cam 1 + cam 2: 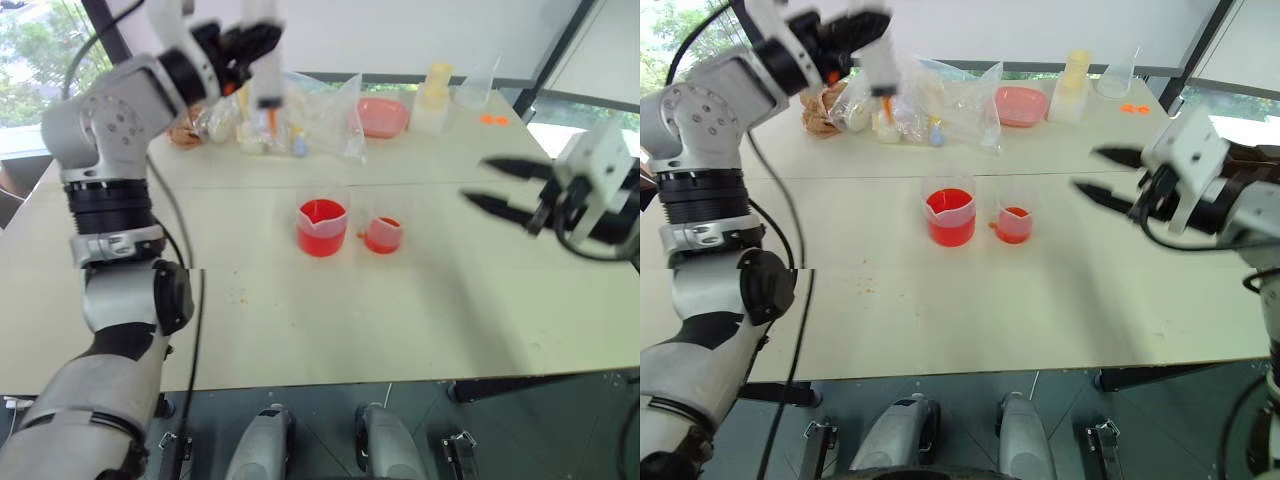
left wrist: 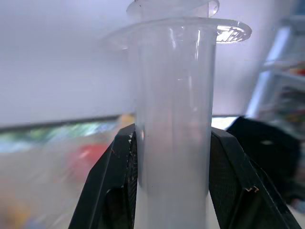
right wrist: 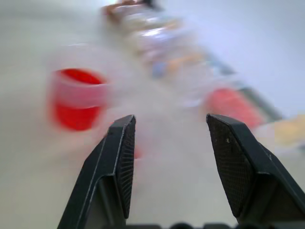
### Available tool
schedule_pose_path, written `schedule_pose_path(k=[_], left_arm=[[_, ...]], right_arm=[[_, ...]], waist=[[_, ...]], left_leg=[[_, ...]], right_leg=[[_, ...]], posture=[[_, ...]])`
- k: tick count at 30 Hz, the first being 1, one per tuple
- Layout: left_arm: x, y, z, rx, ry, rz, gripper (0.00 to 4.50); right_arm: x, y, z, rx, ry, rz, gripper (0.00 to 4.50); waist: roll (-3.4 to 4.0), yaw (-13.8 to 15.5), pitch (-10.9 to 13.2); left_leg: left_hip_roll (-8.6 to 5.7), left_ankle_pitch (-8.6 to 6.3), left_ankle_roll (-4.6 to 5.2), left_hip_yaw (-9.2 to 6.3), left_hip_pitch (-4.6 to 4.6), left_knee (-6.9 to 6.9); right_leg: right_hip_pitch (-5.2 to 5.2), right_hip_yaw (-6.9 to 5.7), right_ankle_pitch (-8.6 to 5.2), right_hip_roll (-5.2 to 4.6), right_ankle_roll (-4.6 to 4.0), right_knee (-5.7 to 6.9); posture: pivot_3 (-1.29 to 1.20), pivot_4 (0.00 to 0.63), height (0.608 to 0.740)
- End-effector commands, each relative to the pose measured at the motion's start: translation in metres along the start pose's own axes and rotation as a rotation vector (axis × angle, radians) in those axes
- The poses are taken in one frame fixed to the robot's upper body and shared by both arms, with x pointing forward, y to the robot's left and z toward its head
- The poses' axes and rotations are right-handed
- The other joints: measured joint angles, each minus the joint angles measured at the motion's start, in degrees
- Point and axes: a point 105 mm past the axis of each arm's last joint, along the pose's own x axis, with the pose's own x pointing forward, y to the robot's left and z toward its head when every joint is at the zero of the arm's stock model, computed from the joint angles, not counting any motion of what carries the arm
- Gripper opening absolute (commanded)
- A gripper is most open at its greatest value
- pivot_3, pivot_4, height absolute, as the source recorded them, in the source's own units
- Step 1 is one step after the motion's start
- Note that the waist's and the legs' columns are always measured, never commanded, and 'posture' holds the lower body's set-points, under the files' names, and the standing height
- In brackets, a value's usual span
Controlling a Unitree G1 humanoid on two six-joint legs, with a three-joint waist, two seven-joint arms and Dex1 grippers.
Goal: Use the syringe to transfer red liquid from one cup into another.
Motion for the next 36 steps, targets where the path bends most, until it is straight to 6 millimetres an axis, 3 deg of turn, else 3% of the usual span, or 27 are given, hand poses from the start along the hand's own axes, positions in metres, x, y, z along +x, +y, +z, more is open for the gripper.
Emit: schedule_pose_path(k=[1, 6, 10, 16, 25, 30, 36], left_arm=[[0.004, -0.006, -0.036, -0.016, 0.015, -0.137, 1.45], [0.007, -0.01, -0.074, 0.015, 0.063, -0.232, 1.45], [0.007, -0.013, -0.097, 0.069, 0.108, -0.267, 1.45], [0.002, -0.01, -0.109, 0.077, 0.128, -0.281, 1.45], [-0.004, -0.016, -0.121, 0.087, 0.151, -0.31, 1.45], [-0.007, -0.019, -0.126, 0.109, 0.161, -0.312, 1.45], [-0.01, -0.022, -0.138, 0.135, 0.196, -0.32, 1.45]], right_arm=[[0.018, -0.024, 0.018, -0.151, -0.078, -0.11, 2.46], [0.046, -0.035, 0.038, -0.242, -0.18, -0.171, 2.46], [0.064, -0.025, 0.054, -0.241, -0.278, -0.158, 2.46], [0.088, -0.008, 0.059, -0.268, -0.324, -0.128, 2.46], [0.105, 0.007, 0.059, -0.254, -0.362, -0.061, 2.46], [0.117, 0.022, 0.049, -0.258, -0.354, -0.014, 2.46], [0.127, 0.031, 0.056, -0.244, -0.395, 0.011, 2.46]], waist=[[0.09, -0.5, 0.0], [-0.04, -1.3, 0.1], [-0.03, -0.9, 0.1], [-0.02, -0.9, 0.1], [-0.02, -1.1, 0.1], [-0.01, -1.1, 0.1], [-0.01, -1.1, 0.2]], left_leg=[[0.01, 0.01, 0.01, 0.15, 0.03, -0.01], [0.18, 0.04, 0.0, 0.07, -0.14, 0.04], [0.18, 0.0, 0.06, 0.02, -0.18, 0.04], [0.12, -0.02, 0.11, -0.05, -0.24, 0.06], [0.12, -0.02, 0.11, -0.11, -0.24, 0.05], [0.13, -0.03, 0.11, -0.12, -0.23, 0.05], [0.13, -0.02, 0.1, -0.13, -0.23, 0.05]], right_leg=[[0.01, 0.02, 0.0, 0.07, 0.0, 0.04], [-0.15, 0.02, 0.02, 0.35, -0.03, 0.12], [-0.17, 0.01, 0.05, 0.35, 0.01, 0.12], [-0.17, 0.0, 0.08, 0.33, 0.08, 0.09], [-0.17, -0.03, 0.08, 0.34, 0.07, 0.11], [-0.17, -0.03, 0.08, 0.36, 0.07, 0.11], [-0.18, -0.03, 0.08, 0.36, 0.07, 0.12]], posture=[[0.0, 0.15, 0.74], [0.0, 0.15, 0.74], [0.0, 0.15, 0.74], [0.0, 0.15, 0.74], [0.0, 0.15, 0.74], [0.0, 0.15, 0.74], [0.0, 0.15, 0.74]])
